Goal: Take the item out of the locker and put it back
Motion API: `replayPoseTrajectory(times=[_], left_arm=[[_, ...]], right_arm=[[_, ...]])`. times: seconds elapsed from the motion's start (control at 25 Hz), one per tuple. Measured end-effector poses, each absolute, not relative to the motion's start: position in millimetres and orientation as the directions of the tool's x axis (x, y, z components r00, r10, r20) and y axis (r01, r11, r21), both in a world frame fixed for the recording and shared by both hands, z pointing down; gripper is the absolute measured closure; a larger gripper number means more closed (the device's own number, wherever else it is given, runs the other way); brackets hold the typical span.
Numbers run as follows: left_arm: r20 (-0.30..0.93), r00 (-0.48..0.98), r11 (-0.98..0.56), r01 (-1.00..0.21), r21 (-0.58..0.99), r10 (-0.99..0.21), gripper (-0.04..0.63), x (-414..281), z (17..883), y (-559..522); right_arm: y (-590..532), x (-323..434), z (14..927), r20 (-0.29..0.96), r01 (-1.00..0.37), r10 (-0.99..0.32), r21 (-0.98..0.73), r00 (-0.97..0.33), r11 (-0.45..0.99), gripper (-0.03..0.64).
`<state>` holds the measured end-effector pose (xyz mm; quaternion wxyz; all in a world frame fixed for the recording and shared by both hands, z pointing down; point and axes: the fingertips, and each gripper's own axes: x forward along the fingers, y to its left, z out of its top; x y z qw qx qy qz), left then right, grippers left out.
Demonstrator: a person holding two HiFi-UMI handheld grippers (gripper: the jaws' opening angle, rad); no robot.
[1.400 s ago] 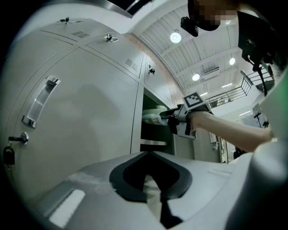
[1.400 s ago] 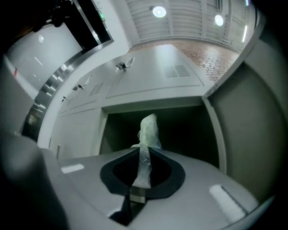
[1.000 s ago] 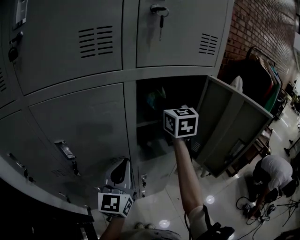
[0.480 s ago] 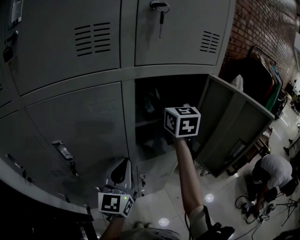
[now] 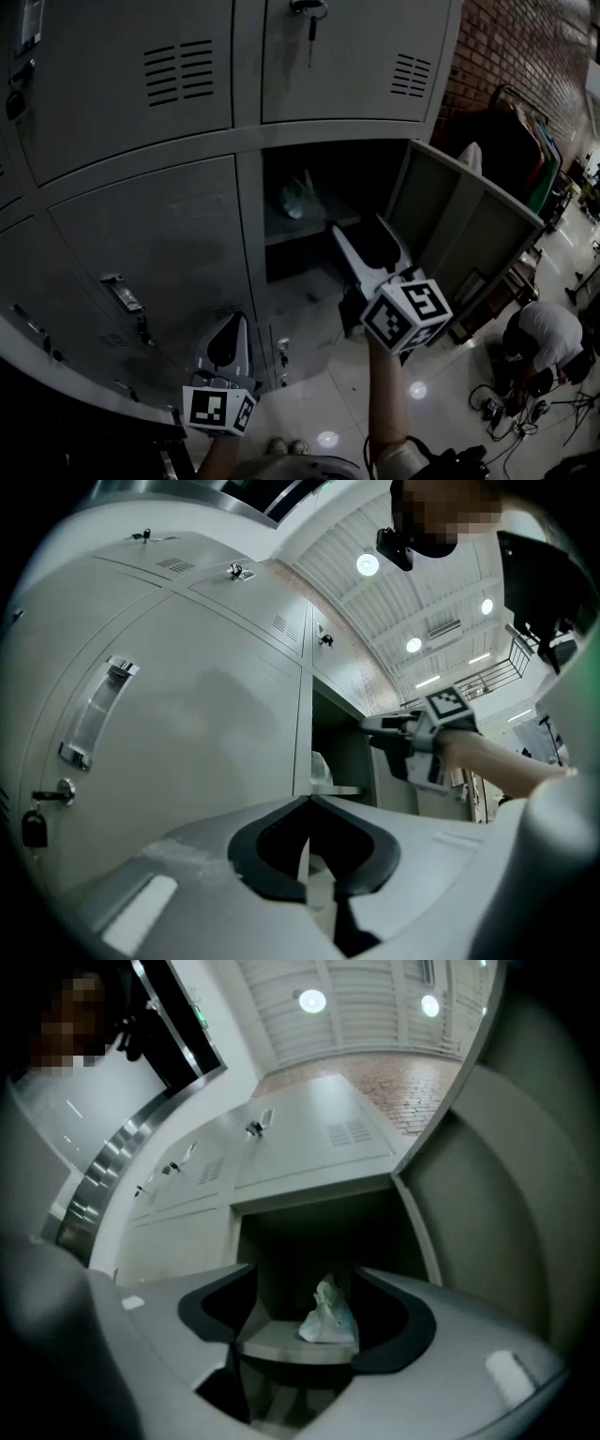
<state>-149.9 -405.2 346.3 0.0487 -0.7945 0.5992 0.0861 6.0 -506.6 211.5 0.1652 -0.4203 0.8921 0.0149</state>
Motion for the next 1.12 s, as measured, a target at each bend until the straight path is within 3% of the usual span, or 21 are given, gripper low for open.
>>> replayPoseTrajectory(times=[0.08,0.2,0.48,1.12], left_arm=[[-0.192,0.267,-0.276,-0.961,0.023,-0.944,0.591,-151.3,347.9,-399.9],[-0.181,0.276,-0.282,-0.959,0.009,-0.944,0.591,-150.2,354.3,-387.2],[-0.163,0.301,-0.305,-0.952,0.003,-0.940,0.591,-139.3,371.6,-372.4],[-0.082,0.305,-0.308,-0.951,0.034,-0.949,0.591,-114.0,414.9,-303.5]], right_arm=[[-470.8,17.5,227.5,-0.344,-0.758,-0.741,-0.116,-0.576,0.642,0.347],[-420.1,35.6,262.7,-0.399,-0.768,-0.738,-0.118,-0.544,0.630,0.611],[-360.2,59.2,360.5,-0.333,-0.794,-0.805,-0.208,-0.491,0.571,0.615],[-289.6,77.9,385.6,-0.269,-0.767,-0.794,-0.221,-0.546,0.602,0.615]])
